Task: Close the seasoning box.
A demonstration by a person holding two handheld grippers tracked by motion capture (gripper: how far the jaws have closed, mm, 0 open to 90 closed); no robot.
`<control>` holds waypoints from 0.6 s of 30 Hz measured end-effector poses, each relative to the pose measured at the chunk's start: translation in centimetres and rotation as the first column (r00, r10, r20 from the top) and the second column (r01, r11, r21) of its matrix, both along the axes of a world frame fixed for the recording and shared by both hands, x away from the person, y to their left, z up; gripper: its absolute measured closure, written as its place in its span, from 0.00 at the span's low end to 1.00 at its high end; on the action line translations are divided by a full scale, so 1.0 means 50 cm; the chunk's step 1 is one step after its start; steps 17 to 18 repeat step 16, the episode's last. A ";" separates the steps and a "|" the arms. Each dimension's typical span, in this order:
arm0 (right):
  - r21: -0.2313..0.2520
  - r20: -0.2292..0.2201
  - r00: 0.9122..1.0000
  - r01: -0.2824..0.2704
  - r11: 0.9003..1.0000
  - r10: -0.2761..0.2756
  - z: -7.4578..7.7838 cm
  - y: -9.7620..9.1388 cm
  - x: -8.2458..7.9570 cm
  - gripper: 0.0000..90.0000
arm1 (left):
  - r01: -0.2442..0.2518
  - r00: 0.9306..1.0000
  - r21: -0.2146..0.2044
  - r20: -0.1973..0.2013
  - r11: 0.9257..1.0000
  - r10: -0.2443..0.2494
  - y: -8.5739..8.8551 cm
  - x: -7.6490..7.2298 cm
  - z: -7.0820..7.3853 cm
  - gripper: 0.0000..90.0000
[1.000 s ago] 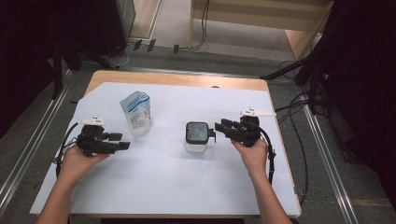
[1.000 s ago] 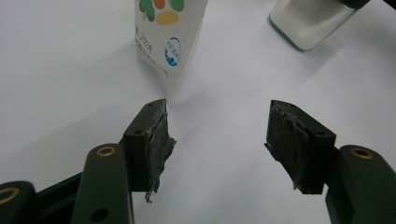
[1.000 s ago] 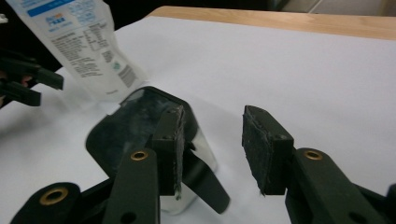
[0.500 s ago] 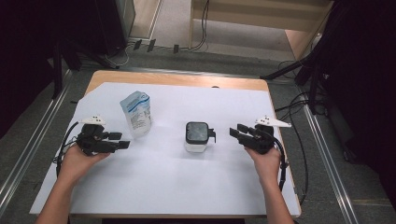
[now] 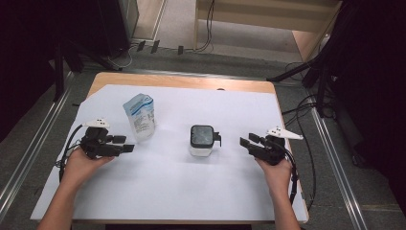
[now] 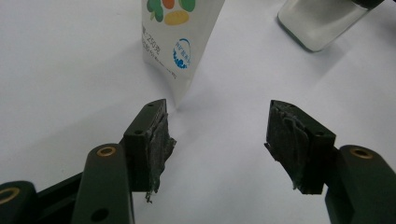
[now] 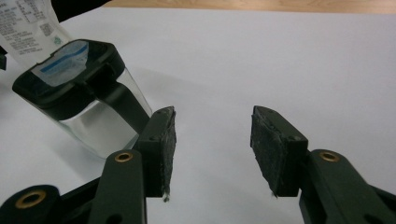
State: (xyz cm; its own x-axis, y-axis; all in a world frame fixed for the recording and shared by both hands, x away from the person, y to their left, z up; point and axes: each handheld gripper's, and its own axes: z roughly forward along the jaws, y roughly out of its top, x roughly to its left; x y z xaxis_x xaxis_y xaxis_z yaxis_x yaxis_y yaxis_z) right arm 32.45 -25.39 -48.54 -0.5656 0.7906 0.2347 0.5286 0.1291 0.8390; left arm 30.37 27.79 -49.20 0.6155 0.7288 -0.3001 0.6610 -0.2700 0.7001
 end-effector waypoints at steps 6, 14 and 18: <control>-0.023 -0.017 1.000 -0.024 0.999 0.024 -0.011 0.015 0.000 0.56 | 0.005 1.000 0.003 0.000 1.000 -0.005 -0.001 0.001 -0.001 0.44; -0.026 -0.017 0.999 -0.034 0.999 0.033 -0.012 0.020 -0.001 0.56 | 0.006 1.000 0.002 0.000 1.000 -0.006 -0.001 0.001 -0.001 0.44; -0.026 -0.014 0.999 -0.034 0.999 0.033 -0.012 0.020 0.000 0.56 | 0.004 1.000 0.003 0.001 1.000 -0.004 -0.002 0.000 -0.001 0.44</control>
